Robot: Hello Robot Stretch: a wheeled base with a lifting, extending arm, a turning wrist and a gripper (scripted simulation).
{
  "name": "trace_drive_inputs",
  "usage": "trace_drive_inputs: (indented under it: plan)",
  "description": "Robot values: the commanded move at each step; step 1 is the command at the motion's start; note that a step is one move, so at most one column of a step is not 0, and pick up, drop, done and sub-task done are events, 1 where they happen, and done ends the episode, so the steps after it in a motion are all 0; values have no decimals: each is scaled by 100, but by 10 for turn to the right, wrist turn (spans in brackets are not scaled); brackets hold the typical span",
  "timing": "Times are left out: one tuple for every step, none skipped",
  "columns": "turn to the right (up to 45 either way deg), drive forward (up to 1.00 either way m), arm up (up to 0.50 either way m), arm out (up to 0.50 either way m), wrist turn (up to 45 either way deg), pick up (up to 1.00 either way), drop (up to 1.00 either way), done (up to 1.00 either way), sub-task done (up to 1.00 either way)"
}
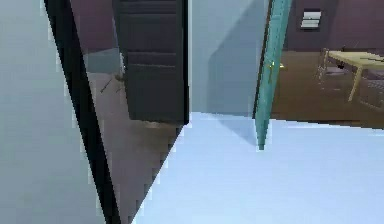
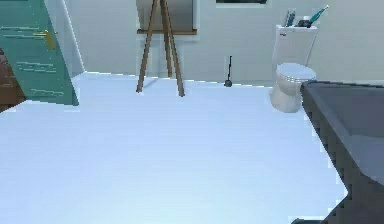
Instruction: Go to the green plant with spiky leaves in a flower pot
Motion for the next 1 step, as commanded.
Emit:
trace_drive_inputs:
  plan:
    - [0, 95, 0, 0, 0, 0, 0, 0, 0]
